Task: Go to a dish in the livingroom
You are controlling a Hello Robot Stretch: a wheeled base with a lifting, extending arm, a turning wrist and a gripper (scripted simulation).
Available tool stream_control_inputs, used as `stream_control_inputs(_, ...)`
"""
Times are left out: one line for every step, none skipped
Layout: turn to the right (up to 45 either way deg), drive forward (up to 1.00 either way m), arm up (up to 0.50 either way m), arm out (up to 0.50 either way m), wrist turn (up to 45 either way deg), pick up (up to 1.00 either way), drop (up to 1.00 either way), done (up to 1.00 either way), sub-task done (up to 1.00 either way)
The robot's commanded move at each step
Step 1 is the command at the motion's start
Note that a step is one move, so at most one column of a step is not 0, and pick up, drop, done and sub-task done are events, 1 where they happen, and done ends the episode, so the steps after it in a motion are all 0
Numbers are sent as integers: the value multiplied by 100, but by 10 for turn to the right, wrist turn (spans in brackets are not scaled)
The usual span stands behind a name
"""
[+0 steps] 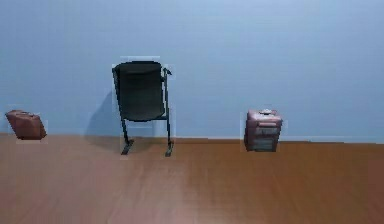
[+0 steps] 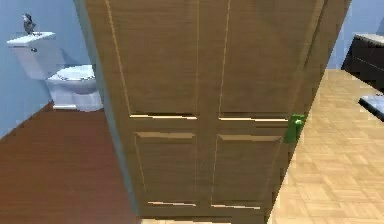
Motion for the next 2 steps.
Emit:
stream_control_inputs(30,0,0,0,0,0,0,0,0)
stream_control_inputs(0,50,0,0,0,0,0,0,0)
